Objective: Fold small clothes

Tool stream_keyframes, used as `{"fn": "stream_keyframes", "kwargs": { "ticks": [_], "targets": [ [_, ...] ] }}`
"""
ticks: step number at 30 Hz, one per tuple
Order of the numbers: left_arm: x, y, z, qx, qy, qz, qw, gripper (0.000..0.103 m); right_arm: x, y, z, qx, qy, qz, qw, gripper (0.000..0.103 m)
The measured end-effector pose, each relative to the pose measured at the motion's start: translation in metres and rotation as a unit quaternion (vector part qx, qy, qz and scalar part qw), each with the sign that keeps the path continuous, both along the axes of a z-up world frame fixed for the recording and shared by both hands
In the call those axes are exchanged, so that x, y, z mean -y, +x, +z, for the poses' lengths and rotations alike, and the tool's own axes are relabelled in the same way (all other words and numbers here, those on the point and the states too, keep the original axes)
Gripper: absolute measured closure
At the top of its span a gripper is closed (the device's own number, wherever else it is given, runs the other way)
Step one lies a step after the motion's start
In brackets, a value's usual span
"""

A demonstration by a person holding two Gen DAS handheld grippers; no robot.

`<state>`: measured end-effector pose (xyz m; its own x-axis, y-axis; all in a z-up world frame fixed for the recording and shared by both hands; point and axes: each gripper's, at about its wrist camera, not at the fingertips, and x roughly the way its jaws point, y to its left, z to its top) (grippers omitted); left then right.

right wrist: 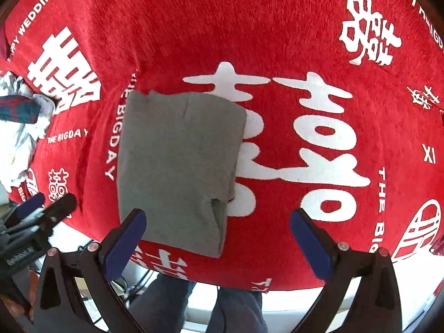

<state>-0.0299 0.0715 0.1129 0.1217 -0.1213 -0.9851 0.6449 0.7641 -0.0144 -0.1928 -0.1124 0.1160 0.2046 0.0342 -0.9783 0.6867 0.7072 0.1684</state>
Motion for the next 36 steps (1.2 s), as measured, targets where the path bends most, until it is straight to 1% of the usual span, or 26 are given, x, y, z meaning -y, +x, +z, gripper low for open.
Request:
{"fn": "stream_keyframes", "kwargs": {
  "ticks": [2,4,7,10,13,21,28,36],
  "targets": [
    [0.000,0.001,-0.002,-0.001,0.001,-0.011,0.9999,0.000,-0.005,0.003,0.000,-0.004,0.002,-0.009,1.000,0.000],
    [-0.001,0.003,-0.004,0.001,0.003,-0.023,0.9997,0.000,-0.010,0.005,0.002,-0.017,-0.008,-0.023,1.000,0.000],
    [-0.005,0.006,-0.006,0.004,0.008,-0.040,0.9991,0.000,-0.020,0.006,0.007,-0.020,-0.013,-0.036,0.999,0.000],
    [-0.010,0.011,-0.004,0.012,0.010,-0.053,0.9985,0.000,-0.027,0.005,0.010,-0.023,-0.016,-0.054,0.998,0.000],
    [-0.016,0.017,0.001,0.020,0.009,-0.062,0.9978,0.000,-0.036,0.004,0.016,-0.030,-0.034,-0.066,0.997,0.000],
    [-0.036,0.029,0.024,0.038,-0.010,-0.054,0.9978,0.000,-0.059,0.012,0.037,-0.031,-0.074,-0.048,0.996,0.000],
    [-0.038,0.022,0.034,0.047,-0.014,-0.065,0.9967,0.000,-0.058,0.012,0.045,-0.024,-0.073,-0.057,0.995,0.000],
    [-0.032,0.003,0.034,0.047,-0.008,-0.084,0.9954,0.000,-0.055,0.007,0.052,-0.021,-0.082,-0.056,0.995,0.000]
  ]
}}
